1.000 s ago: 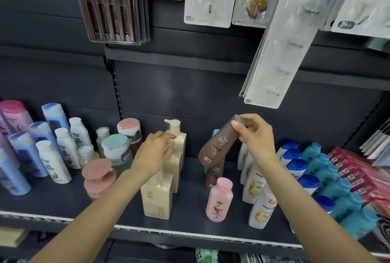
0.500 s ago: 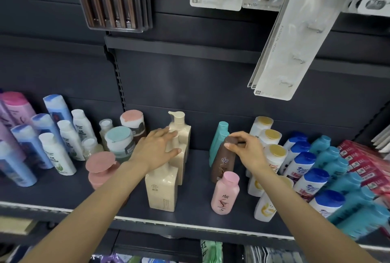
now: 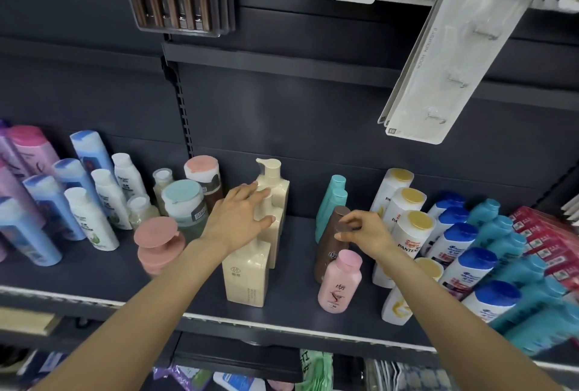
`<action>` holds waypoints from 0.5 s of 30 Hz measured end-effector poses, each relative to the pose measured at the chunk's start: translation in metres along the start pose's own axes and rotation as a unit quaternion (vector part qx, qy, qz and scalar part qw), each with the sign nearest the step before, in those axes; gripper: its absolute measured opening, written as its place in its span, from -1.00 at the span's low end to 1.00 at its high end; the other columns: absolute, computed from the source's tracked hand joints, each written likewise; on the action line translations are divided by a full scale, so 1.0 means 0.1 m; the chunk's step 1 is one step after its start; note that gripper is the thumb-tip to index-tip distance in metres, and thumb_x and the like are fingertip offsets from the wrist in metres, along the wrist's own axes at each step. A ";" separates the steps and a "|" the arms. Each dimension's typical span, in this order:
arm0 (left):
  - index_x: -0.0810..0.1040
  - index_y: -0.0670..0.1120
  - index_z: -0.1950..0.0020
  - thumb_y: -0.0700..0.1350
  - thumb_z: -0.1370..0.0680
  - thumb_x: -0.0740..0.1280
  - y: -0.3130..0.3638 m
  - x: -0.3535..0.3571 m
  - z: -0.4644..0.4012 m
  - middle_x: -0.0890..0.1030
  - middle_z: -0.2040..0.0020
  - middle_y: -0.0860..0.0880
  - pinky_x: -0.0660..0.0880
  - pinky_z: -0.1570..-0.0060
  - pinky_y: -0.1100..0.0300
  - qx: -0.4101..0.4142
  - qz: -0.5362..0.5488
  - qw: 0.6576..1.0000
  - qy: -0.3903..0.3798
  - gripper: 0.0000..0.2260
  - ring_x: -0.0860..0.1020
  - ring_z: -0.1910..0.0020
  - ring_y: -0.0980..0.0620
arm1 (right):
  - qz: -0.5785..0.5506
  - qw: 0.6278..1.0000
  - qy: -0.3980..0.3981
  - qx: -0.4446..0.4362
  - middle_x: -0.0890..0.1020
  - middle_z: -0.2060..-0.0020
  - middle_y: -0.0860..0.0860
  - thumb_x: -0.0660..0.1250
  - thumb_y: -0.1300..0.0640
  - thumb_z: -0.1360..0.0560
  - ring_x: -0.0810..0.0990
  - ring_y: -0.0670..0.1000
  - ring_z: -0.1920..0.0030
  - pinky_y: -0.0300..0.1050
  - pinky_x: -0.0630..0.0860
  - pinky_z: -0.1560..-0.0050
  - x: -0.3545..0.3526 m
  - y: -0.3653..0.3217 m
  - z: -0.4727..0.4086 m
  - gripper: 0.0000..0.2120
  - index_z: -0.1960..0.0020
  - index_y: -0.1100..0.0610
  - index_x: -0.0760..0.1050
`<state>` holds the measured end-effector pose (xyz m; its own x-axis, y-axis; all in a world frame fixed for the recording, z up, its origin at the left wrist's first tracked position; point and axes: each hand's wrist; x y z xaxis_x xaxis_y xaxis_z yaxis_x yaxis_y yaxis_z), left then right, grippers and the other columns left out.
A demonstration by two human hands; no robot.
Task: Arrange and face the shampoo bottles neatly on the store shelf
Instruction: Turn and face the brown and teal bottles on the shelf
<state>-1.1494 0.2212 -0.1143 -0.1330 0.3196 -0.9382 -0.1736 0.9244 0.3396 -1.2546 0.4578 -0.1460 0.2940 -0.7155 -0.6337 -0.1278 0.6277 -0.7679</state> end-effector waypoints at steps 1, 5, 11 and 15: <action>0.16 0.13 -0.51 0.13 -0.56 0.22 0.00 0.00 0.00 0.09 -0.55 0.09 0.11 -0.42 0.01 0.000 0.002 1.000 0.000 -0.46 0.01 -0.52 0.08 | 0.003 1.000 -0.004 -0.001 0.59 0.05 0.09 0.53 0.28 -0.31 0.54 0.01 0.00 -0.05 0.50 -0.08 -0.01 0.00 0.01 -0.74 0.07 0.10 0.55; 0.14 0.13 -0.51 0.13 -0.56 0.21 0.00 0.02 0.00 0.08 -0.55 0.09 0.10 -0.42 0.01 -0.001 0.003 1.000 0.001 -0.46 -0.01 -0.52 0.07 | 0.014 1.000 -0.011 -0.002 0.59 0.08 0.07 0.53 0.27 -0.32 0.54 0.01 -0.01 -0.12 0.47 -0.03 -0.01 -0.01 0.03 -0.73 0.02 0.13 0.57; 0.13 0.13 -0.51 0.11 -0.57 0.19 -0.01 0.05 0.01 0.06 -0.55 0.10 0.10 -0.42 0.01 -0.004 0.013 1.000 0.004 -0.48 -0.02 -0.52 0.07 | -0.013 1.000 0.004 0.021 0.64 0.06 0.05 0.53 0.10 -0.34 0.60 0.02 -0.01 -0.11 0.50 -0.06 0.00 -0.05 0.04 -0.70 -0.03 0.12 0.58; 0.12 0.13 -0.52 0.11 -0.58 0.16 -0.02 0.06 0.02 0.06 -0.55 0.10 0.09 -0.42 0.02 -0.001 0.012 1.000 0.008 -0.49 -0.03 -0.52 0.08 | 0.017 0.994 0.110 0.020 0.62 0.17 0.02 0.44 0.01 -0.43 0.59 0.04 0.02 -0.14 0.42 0.07 -0.05 -0.18 -0.03 -0.64 -0.13 0.18 0.49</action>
<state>-1.1481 0.2218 -0.1209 -0.1519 0.3387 -0.9285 -0.1729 0.9159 0.3624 -1.2569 0.4492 -0.1289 0.0761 -0.7406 -0.6676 -0.0951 0.6611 -0.7443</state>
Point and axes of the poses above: each hand's wrist, its own z-axis away from the middle knuckle, its own x-axis out of the palm, y = z × x
